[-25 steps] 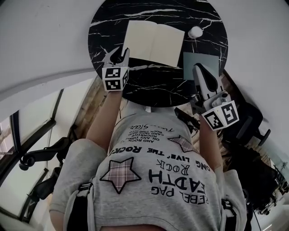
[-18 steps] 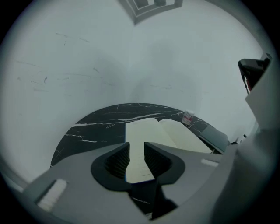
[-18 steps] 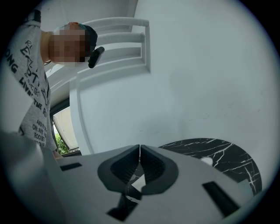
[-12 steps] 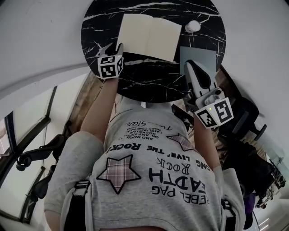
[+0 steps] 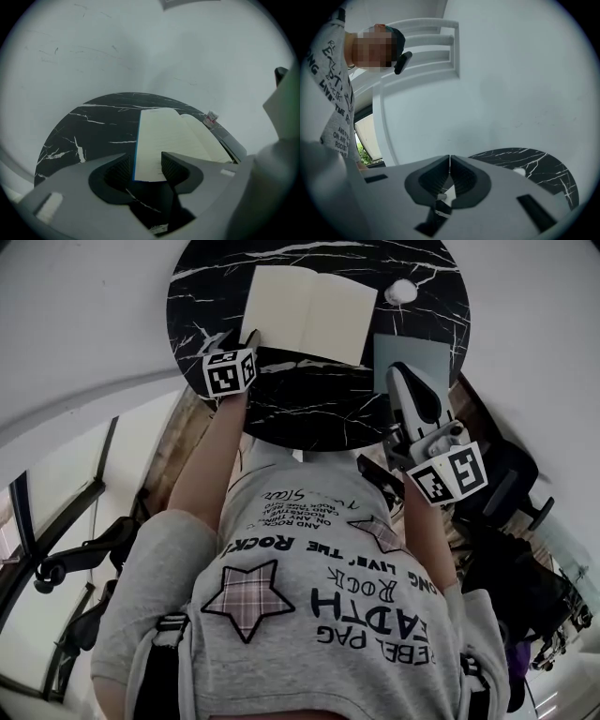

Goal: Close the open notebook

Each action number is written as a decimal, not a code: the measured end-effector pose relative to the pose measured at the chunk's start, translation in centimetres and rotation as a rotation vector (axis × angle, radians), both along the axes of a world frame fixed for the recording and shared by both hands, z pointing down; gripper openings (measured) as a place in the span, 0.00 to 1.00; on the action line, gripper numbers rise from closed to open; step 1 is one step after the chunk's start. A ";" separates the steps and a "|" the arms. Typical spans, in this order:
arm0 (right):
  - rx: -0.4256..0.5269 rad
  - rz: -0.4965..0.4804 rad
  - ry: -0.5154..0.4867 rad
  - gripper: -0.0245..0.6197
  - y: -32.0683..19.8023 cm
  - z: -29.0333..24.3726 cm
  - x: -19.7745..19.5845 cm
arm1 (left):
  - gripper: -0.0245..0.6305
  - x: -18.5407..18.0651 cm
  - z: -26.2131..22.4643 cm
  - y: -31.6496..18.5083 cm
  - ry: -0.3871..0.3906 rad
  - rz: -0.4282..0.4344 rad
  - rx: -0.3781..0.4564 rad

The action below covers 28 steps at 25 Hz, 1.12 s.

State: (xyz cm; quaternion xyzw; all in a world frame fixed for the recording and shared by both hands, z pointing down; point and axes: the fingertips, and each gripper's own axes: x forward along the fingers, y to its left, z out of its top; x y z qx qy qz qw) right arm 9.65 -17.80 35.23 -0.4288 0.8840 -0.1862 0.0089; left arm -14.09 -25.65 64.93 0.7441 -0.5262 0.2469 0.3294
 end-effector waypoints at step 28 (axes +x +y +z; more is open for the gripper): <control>0.008 0.000 -0.017 0.06 1.0 -0.3 0.2 | 0.23 2.3 -1.2 0.5 0.014 0.067 -0.075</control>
